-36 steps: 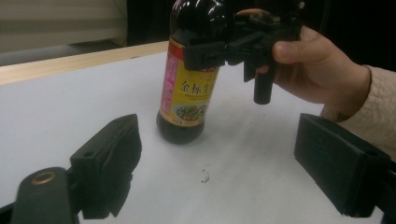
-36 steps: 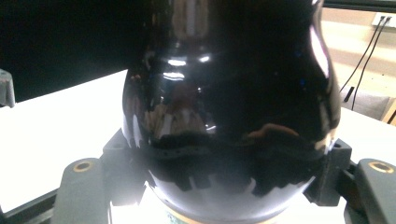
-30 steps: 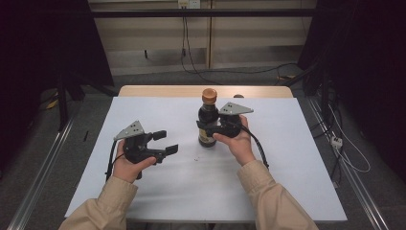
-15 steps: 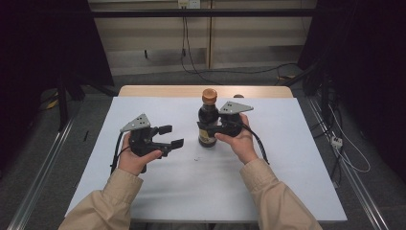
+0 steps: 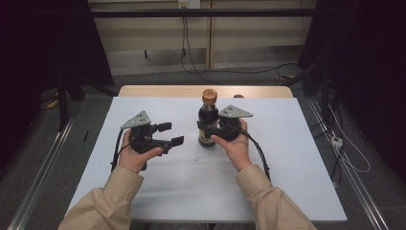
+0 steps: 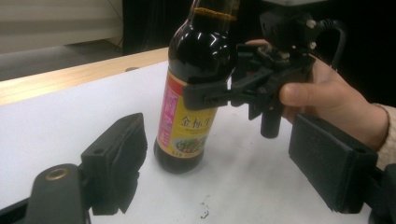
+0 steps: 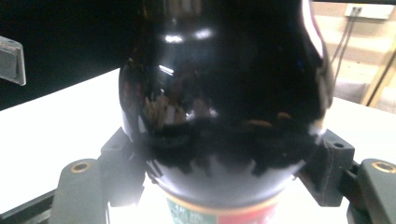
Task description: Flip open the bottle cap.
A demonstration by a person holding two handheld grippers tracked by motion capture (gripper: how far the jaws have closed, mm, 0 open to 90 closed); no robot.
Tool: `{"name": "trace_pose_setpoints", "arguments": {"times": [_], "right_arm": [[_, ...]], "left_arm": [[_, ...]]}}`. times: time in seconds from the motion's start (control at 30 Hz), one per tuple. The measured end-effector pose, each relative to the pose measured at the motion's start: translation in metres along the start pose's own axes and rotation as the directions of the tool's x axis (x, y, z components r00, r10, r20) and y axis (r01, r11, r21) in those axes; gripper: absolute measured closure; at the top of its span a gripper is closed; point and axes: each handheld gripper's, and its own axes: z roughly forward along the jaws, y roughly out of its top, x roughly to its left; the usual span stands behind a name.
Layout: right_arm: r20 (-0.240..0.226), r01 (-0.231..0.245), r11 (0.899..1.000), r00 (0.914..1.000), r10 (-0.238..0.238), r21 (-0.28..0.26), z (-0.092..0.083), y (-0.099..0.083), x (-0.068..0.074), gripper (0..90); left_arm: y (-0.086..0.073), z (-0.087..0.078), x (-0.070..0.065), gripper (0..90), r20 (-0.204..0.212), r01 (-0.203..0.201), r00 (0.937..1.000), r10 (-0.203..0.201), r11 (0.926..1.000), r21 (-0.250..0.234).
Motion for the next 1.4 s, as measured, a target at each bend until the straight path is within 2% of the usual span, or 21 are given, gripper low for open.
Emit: {"name": "trace_pose_setpoints", "arguments": {"times": [0.13,0.2,0.37,0.53,0.6,0.87,0.97,1.03,1.13,1.4], "right_arm": [[0.03,0.001,1.0,0.9995,0.0,-0.017,-0.002,-0.004,0.004,28.5],[0.028,0.0,1.0,0.9996,0.001,-0.019,-0.002,-0.004,0.004,29.1],[-0.001,0.017,1.0,0.9999,-0.017,-0.009,-0.002,-0.003,0.0,30.1],[-0.035,0.033,0.999,0.9988,-0.033,-0.001,-0.004,-0.002,-0.003,30.4],[-0.042,0.035,0.999,0.9985,-0.035,-0.001,-0.004,-0.002,-0.004,30.5],[-0.051,0.03,1.0,0.9982,-0.03,-0.005,-0.002,-0.002,-0.005,30.3],[-0.052,0.031,1.0,0.9982,-0.031,-0.003,-0.002,-0.002,-0.005,30.2],[-0.053,0.027,1.0,0.9982,-0.028,-0.003,-0.002,-0.002,-0.005,30.2],[-0.054,0.027,1.0,0.9982,-0.027,-0.004,-0.002,-0.003,-0.005,30.1],[-0.057,0.026,1.0,0.998,-0.026,-0.006,-0.001,-0.003,-0.006,30.1]], "left_arm": [[0.005,0.001,0.0,19.6,0.007,-0.007,1.0,0.007,0.9999,0.015],[0.009,0.001,0.0,21.5,0.002,-0.022,0.9998,0.022,0.9995,0.024],[0.016,0.0,0.004,26.6,-0.004,-0.014,0.9999,0.014,0.9999,0.01],[0.025,0.002,0.005,35.0,-0.021,-0.024,0.9995,0.025,0.9994,0.024],[0.029,0.004,0.004,37.8,-0.013,-0.036,0.9993,0.036,0.999,0.028],[0.043,0.015,0.001,49.1,-0.005,-0.073,0.9973,0.073,0.9966,0.038],[0.048,0.018,0.001,59.0,0.009,-0.092,0.9958,0.091,0.9952,0.034],[0.053,0.021,0.001,62.6,0.018,-0.111,0.9937,0.11,0.9926,0.049],[0.059,0.024,0.001,67.0,0.011,-0.117,0.9931,0.117,0.9906,0.07],[0.067,0.03,0.008,68.5,0.018,-0.105,0.9944,0.104,0.9927,0.06]]}}
